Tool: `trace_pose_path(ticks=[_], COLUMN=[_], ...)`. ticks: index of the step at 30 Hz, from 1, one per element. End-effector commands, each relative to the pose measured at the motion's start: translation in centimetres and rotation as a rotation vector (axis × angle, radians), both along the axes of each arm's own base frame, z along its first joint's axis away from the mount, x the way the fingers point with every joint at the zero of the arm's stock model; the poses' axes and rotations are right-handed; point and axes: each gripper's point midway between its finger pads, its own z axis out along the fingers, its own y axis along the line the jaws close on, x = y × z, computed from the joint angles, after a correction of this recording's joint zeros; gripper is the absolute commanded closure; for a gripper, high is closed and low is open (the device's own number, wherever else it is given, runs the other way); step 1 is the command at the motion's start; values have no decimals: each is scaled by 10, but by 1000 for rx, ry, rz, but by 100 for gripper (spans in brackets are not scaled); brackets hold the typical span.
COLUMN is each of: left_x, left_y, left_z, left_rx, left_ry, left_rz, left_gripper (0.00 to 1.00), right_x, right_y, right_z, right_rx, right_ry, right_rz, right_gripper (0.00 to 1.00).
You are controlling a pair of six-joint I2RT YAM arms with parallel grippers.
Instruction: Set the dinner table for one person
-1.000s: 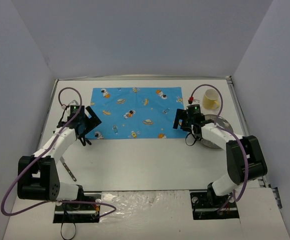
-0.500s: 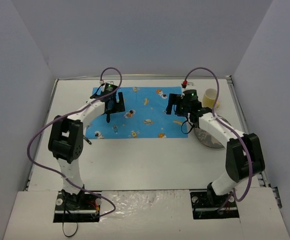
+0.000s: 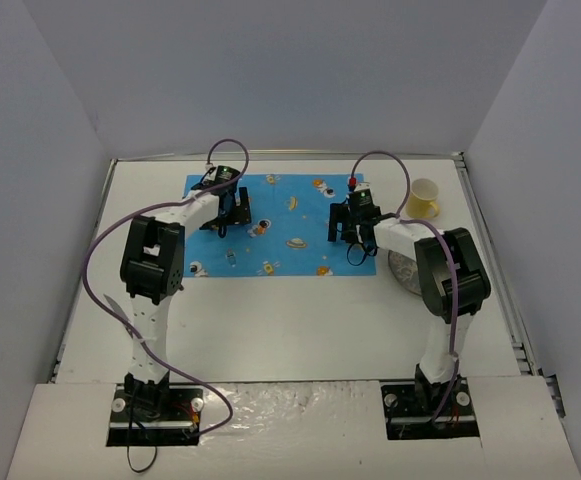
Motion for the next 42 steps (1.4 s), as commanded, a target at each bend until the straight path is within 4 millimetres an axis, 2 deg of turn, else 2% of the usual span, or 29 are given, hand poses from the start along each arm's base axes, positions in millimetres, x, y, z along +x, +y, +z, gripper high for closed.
trace_pose_path(ticks=[1,6,10,11,17,22,27,29,32,35,36,37,39,41,42], left_x=[-4,-2,5,8,21,28,32,36,40,53,60,64,74,81,84], left_y=[25,42,68,67,105,125,144,165,176,182,184,182,188,192,196], left_z=[-13,-21,-21,-19,-21,-29,-39,-34,-32,-8,7,29,62,83,89], left_rx=[40,45,45,35,33,40,35,33,33,11,11,-6,-13,-36,-38], left_ry=[73,120,133,126,156,178,211,201,197,132,87,34,-63,-127,-148], left_rz=[67,108,154,153,193,208,237,272,284,254,237,214,183,160,153], left_gripper=[7,7,7,7,7,7,7,7,7,7,7,7,7,7,7], right_x=[13,12,19,22,38,50,61,64,63,53,48,40,30,15,8], right_y=[9,17,27,29,62,97,115,120,123,120,118,115,111,104,101], right_z=[-3,-18,-17,-16,-12,-2,30,48,72,105,115,114,138,142,152], right_rx=[-13,-20,-18,-16,18,75,124,146,166,181,183,178,188,184,191], right_ry=[-21,14,10,6,-9,-33,-93,-123,-160,-210,-224,-216,-257,-257,-275], right_rz=[-8,3,25,26,81,141,178,199,221,246,255,262,279,290,296], right_gripper=[35,54,63,63,60,50,42,41,39,38,37,37,36,35,35])
